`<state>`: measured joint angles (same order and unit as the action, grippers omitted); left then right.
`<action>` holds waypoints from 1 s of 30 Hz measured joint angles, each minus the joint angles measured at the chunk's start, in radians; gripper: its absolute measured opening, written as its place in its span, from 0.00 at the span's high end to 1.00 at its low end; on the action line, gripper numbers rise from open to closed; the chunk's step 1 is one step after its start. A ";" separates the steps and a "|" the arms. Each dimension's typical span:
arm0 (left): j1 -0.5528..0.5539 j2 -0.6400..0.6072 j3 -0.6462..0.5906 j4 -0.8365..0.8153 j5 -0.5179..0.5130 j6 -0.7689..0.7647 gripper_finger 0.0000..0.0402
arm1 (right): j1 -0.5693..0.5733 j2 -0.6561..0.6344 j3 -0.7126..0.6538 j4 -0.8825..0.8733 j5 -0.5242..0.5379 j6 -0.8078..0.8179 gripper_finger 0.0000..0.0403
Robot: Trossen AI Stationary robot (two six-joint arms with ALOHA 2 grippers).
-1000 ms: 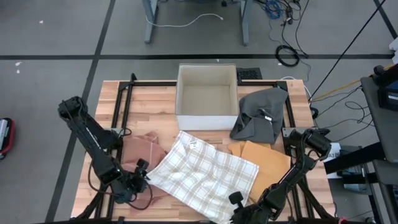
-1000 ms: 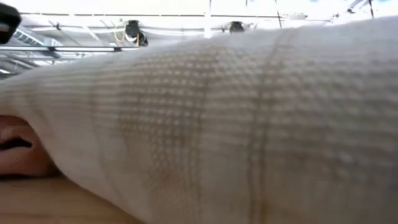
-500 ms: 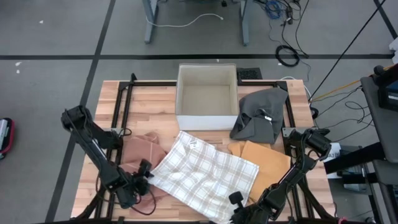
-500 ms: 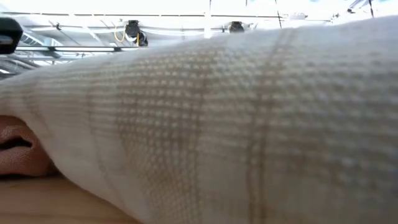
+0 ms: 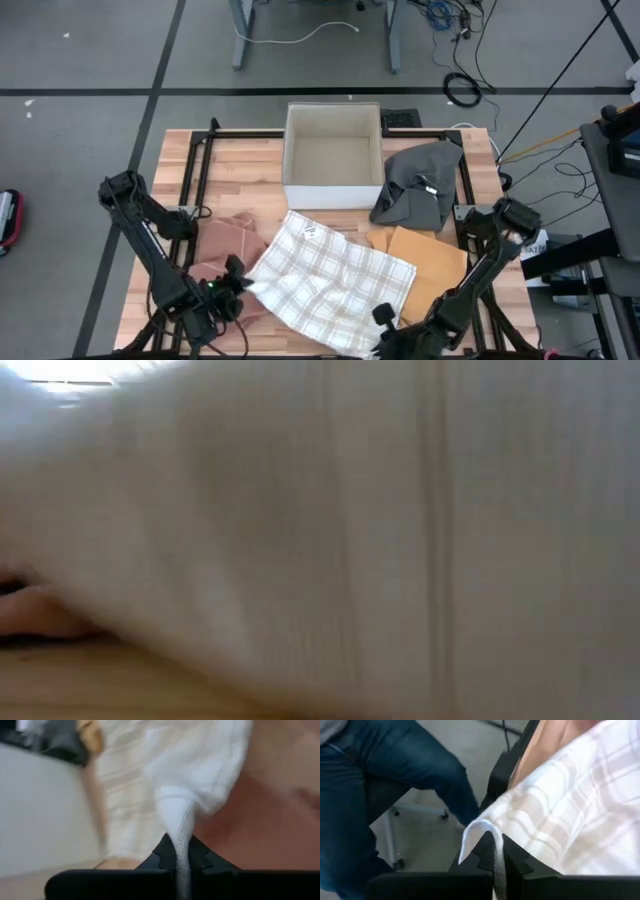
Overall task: Fold towel
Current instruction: Fold the white patterned towel
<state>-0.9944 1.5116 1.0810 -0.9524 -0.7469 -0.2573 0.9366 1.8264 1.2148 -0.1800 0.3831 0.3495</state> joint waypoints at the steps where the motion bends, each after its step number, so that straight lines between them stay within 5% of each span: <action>1: 0.005 0.000 0.030 -0.072 -0.022 -0.027 0.98 | 0.009 -0.030 0.000 -0.019 0.024 -0.016 1.00; 8: 0.062 0.000 0.196 -0.620 -0.220 -0.307 0.99 | 0.086 -0.283 0.000 -0.167 0.271 -0.114 1.00; 15: 0.172 -0.078 0.316 -0.622 -0.451 -0.232 0.99 | 0.155 -0.512 0.000 -0.229 0.521 -0.259 1.00; 20: 0.226 -0.117 0.420 -0.620 -0.558 -0.230 0.99 | 0.167 -0.616 0.000 -0.228 0.561 -0.332 1.00; 26: 0.275 -0.130 0.534 -0.612 -0.598 -0.234 0.99 | 0.168 -0.682 0.000 -0.229 0.594 -0.413 1.00; 30: 0.315 -0.133 0.589 -0.589 -0.456 -0.188 0.99 | 0.172 -0.737 0.000 -0.227 0.610 -0.438 1.00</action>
<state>-0.6789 1.3788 1.6700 -1.5419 -1.2031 -0.4455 1.1087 1.0899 1.2148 -0.4074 0.9933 -0.0884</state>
